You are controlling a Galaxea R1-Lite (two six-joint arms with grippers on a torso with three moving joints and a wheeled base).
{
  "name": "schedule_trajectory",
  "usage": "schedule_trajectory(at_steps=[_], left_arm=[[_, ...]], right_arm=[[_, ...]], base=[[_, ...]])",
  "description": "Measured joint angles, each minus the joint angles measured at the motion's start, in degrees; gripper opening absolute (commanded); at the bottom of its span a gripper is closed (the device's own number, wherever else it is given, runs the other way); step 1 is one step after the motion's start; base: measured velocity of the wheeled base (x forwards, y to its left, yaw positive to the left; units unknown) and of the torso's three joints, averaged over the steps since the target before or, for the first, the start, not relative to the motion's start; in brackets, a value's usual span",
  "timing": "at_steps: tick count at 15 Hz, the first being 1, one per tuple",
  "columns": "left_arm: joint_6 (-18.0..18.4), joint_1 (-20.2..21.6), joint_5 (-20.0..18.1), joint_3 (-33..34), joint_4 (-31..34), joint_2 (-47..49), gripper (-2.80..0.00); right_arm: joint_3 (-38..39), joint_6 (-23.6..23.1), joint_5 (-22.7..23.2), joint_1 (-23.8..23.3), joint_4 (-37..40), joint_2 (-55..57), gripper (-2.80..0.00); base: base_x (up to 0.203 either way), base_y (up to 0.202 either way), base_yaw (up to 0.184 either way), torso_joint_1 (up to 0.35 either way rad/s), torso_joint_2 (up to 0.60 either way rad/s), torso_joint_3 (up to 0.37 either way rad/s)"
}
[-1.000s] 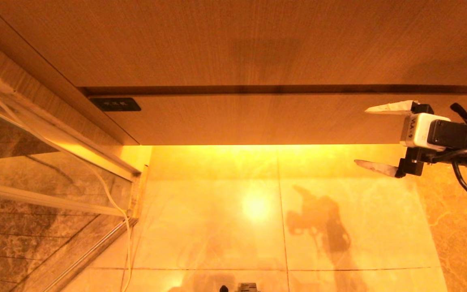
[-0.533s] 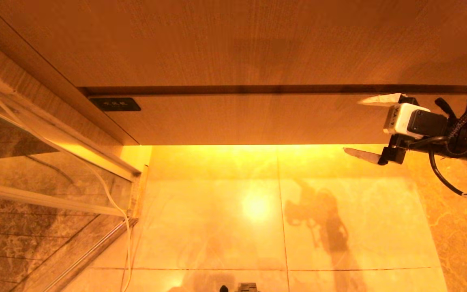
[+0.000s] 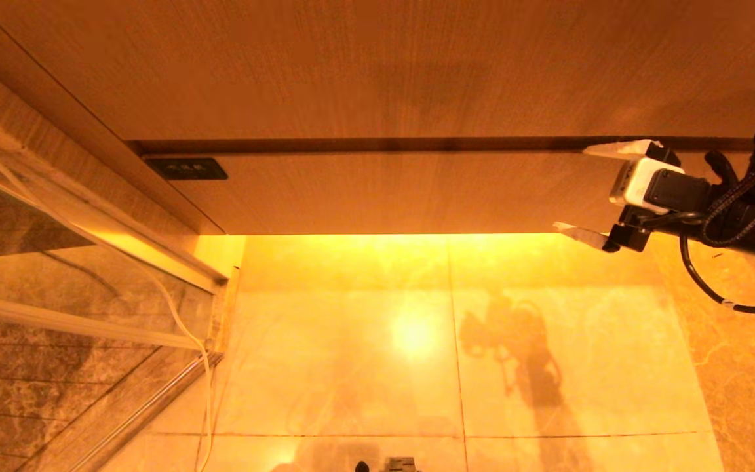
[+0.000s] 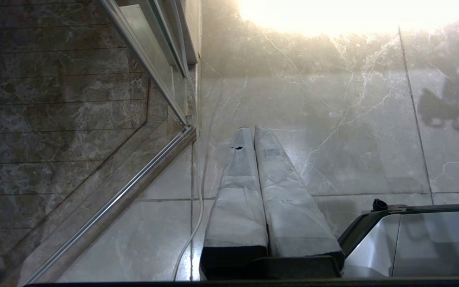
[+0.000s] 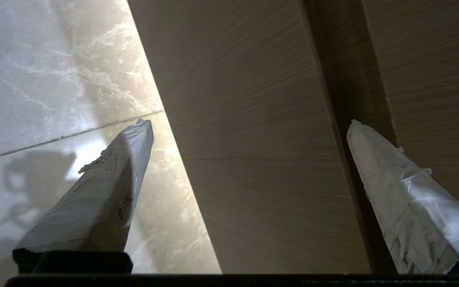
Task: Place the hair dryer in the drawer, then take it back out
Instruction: Pull open the drawer
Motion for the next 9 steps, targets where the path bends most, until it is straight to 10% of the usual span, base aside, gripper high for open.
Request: schedule_trajectory(at_steps=[9], left_arm=[[0.0, 0.0, 0.0, 0.0, 0.0, 0.0, -2.80]], right_arm=[[-3.6, -0.4, -0.9, -0.1, -0.4, 3.0, 0.00]], base=[[0.000, 0.000, 0.000, 0.000, 0.00, 0.000]])
